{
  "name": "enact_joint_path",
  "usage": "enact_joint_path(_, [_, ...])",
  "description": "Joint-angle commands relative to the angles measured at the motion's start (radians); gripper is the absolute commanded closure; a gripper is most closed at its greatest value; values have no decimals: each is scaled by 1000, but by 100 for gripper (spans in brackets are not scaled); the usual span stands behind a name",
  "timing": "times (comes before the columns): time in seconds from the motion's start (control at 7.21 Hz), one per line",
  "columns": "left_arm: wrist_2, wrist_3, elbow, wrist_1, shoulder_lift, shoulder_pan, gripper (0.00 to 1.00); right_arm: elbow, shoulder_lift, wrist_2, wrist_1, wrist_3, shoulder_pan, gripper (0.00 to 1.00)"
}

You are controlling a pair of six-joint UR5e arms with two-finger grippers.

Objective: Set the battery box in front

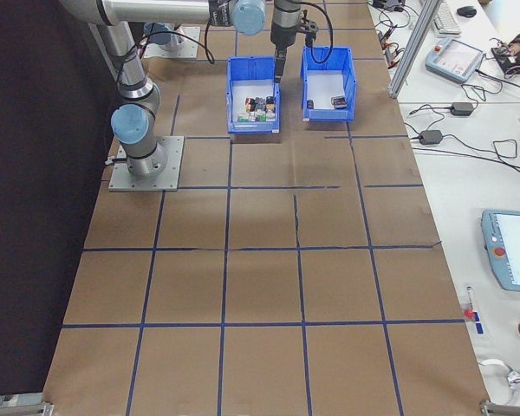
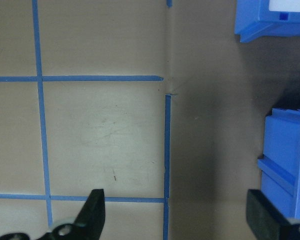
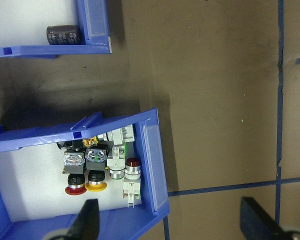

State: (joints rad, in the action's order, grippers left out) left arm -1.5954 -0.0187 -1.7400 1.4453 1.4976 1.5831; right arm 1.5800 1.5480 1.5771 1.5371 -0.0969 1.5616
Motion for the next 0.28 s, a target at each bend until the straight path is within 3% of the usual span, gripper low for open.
enact_joint_path(0.0, [0, -3, -4, -3, 0, 0, 0, 0, 1, 0, 0, -1, 0, 0])
enact_joint_path(0.14, [-2, 0, -10, -14, -3, 0, 0, 0, 1, 0, 0, -3, 0, 0])
